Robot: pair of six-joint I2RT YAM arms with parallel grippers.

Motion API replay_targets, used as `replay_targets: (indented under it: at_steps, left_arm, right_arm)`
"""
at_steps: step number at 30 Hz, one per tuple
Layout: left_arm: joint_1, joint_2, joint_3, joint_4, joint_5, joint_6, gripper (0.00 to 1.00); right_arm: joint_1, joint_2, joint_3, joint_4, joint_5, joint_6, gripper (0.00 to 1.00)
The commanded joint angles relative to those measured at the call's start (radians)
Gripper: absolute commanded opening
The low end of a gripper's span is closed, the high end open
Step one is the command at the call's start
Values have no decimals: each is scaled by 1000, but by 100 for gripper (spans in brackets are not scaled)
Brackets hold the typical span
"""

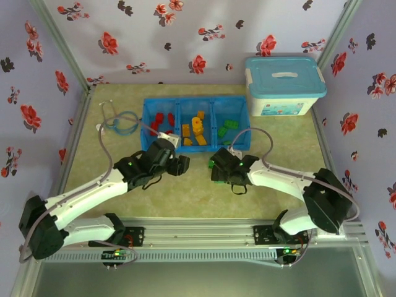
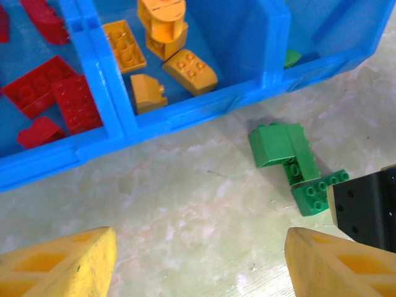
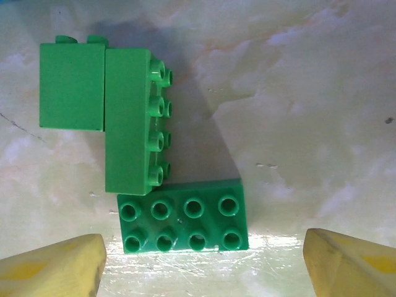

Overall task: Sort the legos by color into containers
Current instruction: Pick up the lego from the center of the table.

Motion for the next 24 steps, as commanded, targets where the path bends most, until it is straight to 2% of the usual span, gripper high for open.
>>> replay_targets:
  at_steps: [1, 10, 18, 20, 24]
  left_arm:
    - [3, -50, -39, -12, -47, -41, 72]
    - [3, -91, -82, -21, -60, -61, 72]
    - [5, -108, -106, -20, -70, -65, 72]
    - [5, -107, -109, -18, -70, -68, 72]
    - [5, -107, -114, -14, -70, -68, 72]
  right_arm:
    - [9, 39, 49, -49, -3, -34, 85]
    - [11, 185, 136, -106, -5, -52, 84]
    - [13, 242, 143, -94, 1, -55, 82]
    - [13, 254, 143, -90, -1, -55, 80]
    - [14, 259, 139, -79, -7, -58, 70]
